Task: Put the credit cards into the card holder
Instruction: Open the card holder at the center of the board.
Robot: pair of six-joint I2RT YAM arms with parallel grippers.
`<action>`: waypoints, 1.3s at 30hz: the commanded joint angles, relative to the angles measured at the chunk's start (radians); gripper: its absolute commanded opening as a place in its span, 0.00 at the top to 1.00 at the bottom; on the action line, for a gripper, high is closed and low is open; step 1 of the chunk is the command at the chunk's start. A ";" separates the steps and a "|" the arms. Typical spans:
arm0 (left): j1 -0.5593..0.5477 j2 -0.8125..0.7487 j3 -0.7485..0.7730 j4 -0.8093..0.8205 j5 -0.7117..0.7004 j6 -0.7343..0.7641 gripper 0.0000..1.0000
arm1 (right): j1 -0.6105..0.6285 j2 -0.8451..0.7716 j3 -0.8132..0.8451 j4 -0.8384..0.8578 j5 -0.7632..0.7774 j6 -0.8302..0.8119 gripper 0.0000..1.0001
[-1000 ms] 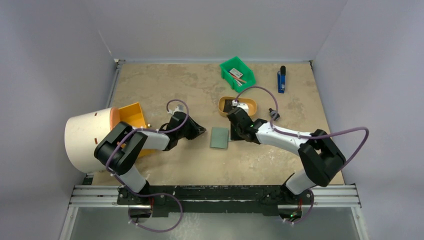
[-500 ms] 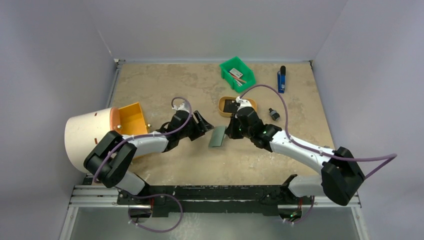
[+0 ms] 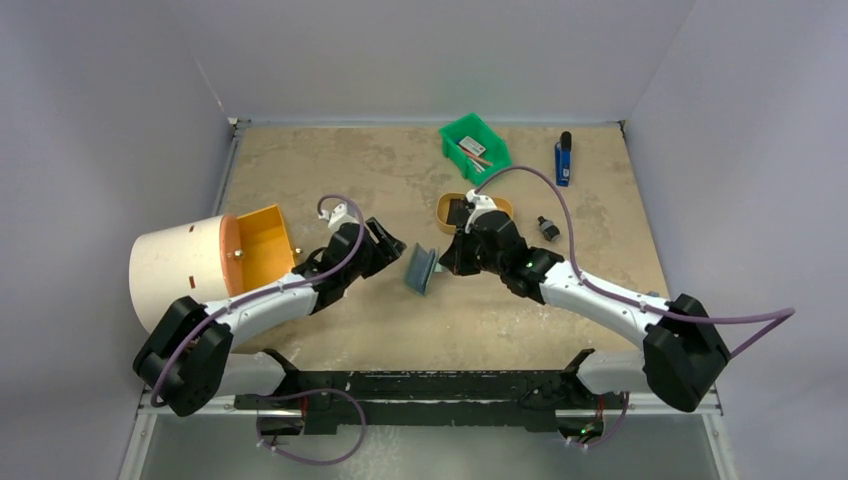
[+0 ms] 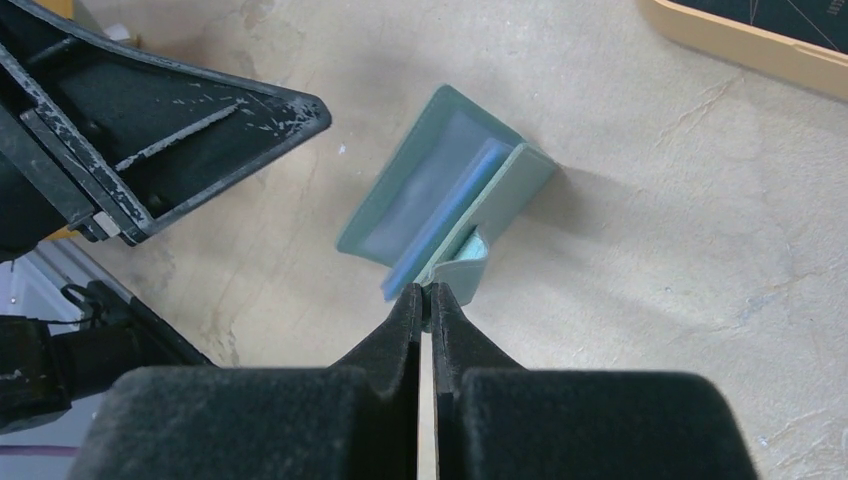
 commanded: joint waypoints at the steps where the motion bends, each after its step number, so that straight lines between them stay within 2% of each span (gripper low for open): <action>1: 0.000 -0.024 0.034 -0.109 -0.114 0.052 0.40 | 0.004 0.006 0.021 -0.037 0.030 -0.002 1.00; 12: 0.000 -0.040 0.072 -0.050 -0.047 0.114 0.42 | 0.004 -0.048 -0.039 -0.108 0.120 0.007 1.00; 19: -0.001 0.064 0.108 -0.010 0.045 0.130 0.47 | -0.001 -0.029 -0.095 -0.203 0.259 0.058 1.00; 33: -0.007 0.182 0.116 0.121 0.193 0.102 0.48 | -0.050 0.119 -0.151 -0.211 0.289 0.128 1.00; 39: -0.037 0.234 0.129 0.187 0.254 0.095 0.49 | -0.053 0.094 -0.172 -0.191 0.264 0.145 1.00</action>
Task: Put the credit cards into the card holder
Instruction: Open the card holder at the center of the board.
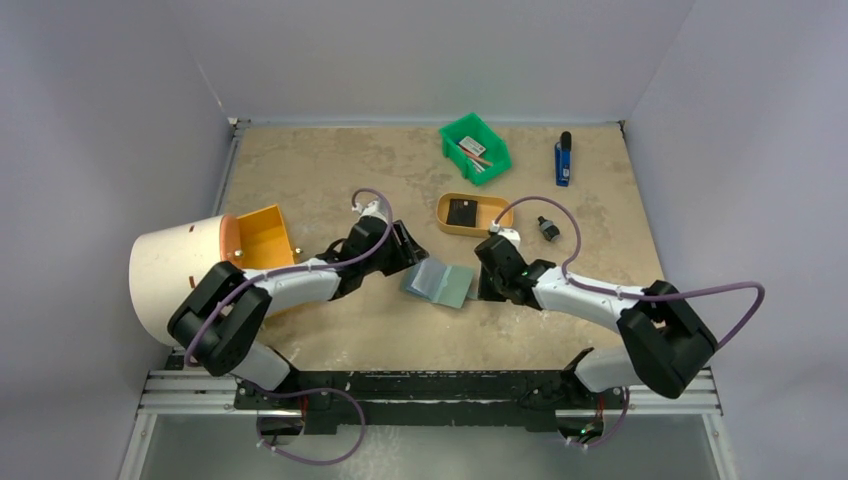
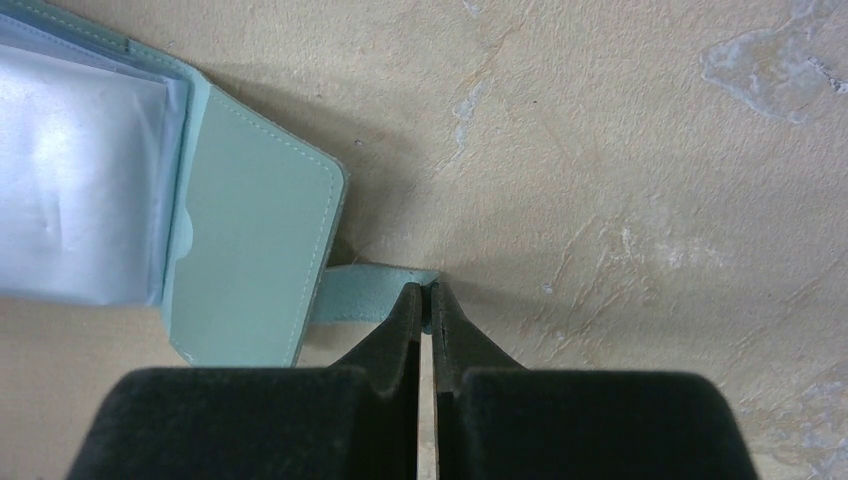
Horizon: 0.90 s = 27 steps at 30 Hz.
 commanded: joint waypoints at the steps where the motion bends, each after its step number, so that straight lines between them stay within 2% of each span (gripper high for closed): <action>1: -0.029 0.032 0.051 0.102 0.062 -0.002 0.50 | -0.010 -0.008 -0.027 0.006 0.021 0.023 1.00; 8: -0.051 0.076 0.055 0.126 0.080 -0.007 0.52 | -0.010 -0.097 0.009 -0.067 0.011 0.007 0.62; 12: -0.057 0.081 0.059 0.129 0.082 -0.007 0.52 | -0.010 -0.211 0.063 -0.131 0.035 -0.017 0.51; 15: -0.061 0.086 0.060 0.138 0.088 -0.014 0.52 | -0.008 -0.286 0.096 -0.116 -0.055 -0.059 0.51; 18: -0.065 0.085 0.064 0.145 0.087 -0.020 0.53 | -0.005 -0.309 0.103 -0.019 -0.196 -0.073 0.59; 23: -0.069 0.083 0.063 0.146 0.082 -0.025 0.53 | 0.017 -0.230 0.114 0.082 -0.272 -0.074 0.70; 27: -0.069 0.080 0.059 0.141 0.080 -0.024 0.54 | 0.017 -0.143 0.112 0.166 -0.300 -0.057 0.74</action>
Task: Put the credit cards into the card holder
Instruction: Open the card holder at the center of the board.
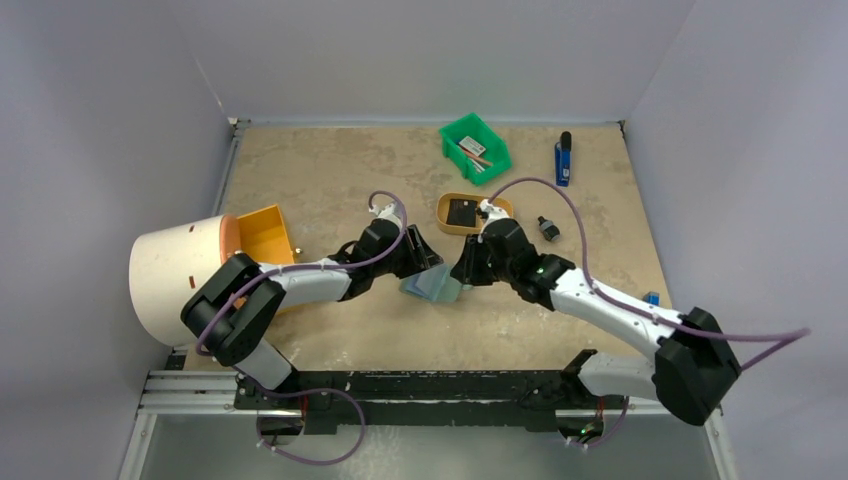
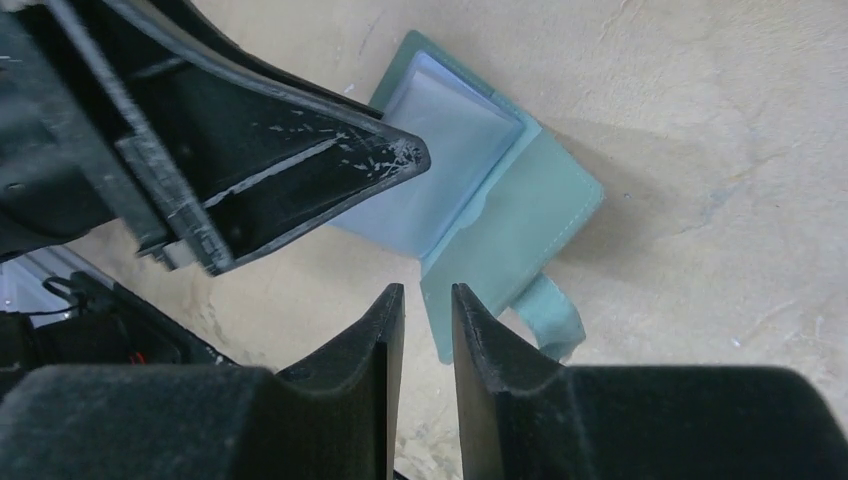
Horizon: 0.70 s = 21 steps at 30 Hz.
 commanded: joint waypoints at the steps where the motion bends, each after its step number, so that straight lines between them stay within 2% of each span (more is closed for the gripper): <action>1: -0.003 -0.004 0.031 0.042 0.002 -0.015 0.54 | 0.004 0.082 0.025 0.140 -0.071 -0.002 0.74; 4: -0.003 -0.006 0.029 0.043 0.002 -0.016 0.55 | 0.004 0.161 0.026 0.158 -0.099 -0.002 0.76; 9: -0.003 -0.032 0.024 0.023 -0.009 -0.009 0.55 | -0.001 0.265 0.005 0.134 -0.047 0.020 0.78; 15: -0.004 -0.106 0.020 -0.079 -0.104 0.030 0.48 | -0.009 0.353 -0.065 0.162 -0.020 0.030 0.79; 21: -0.003 -0.161 0.018 -0.176 -0.195 0.067 0.43 | -0.014 0.360 -0.120 0.167 0.034 0.035 0.81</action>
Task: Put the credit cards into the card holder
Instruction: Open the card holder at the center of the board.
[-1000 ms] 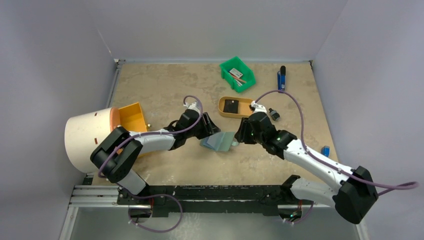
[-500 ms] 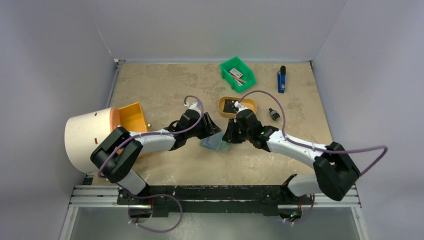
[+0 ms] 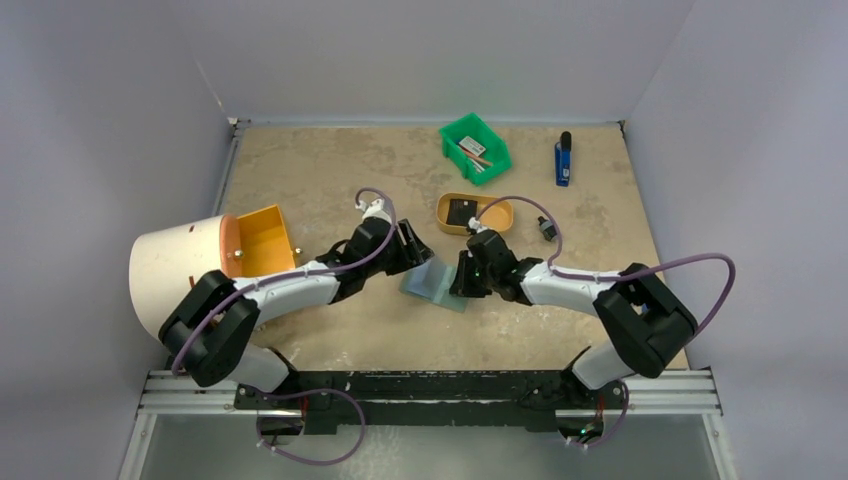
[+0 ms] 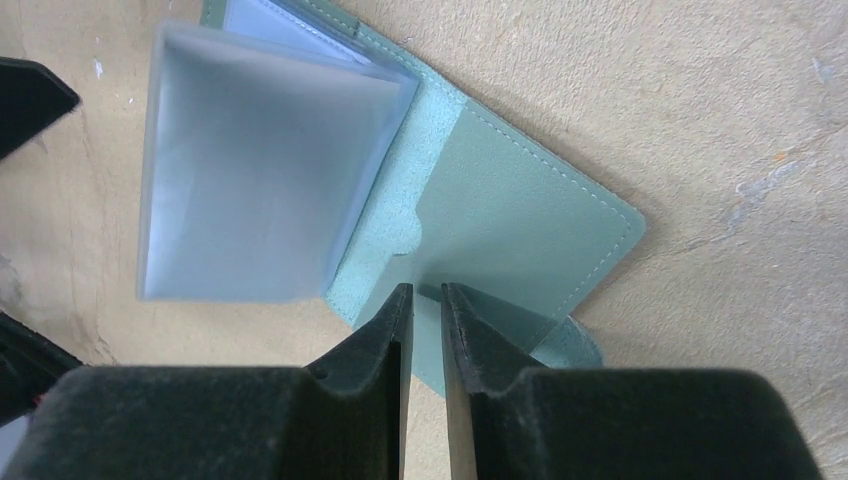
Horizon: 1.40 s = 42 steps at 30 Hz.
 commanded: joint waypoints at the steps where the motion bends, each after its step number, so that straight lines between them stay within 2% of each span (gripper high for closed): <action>1: -0.004 -0.038 0.021 -0.048 -0.073 0.046 0.43 | -0.005 0.036 -0.065 -0.004 0.077 -0.006 0.81; 20: -0.015 0.119 0.066 -0.070 -0.005 0.072 0.44 | -0.019 0.042 -0.119 0.020 0.091 -0.033 0.80; 29: -0.027 0.133 0.066 -0.042 0.038 0.075 0.45 | -0.022 0.041 -0.119 0.026 0.090 -0.038 0.80; 42: -0.031 0.121 0.047 0.138 0.214 0.017 0.59 | -0.027 -0.006 -0.131 0.037 0.080 -0.023 0.78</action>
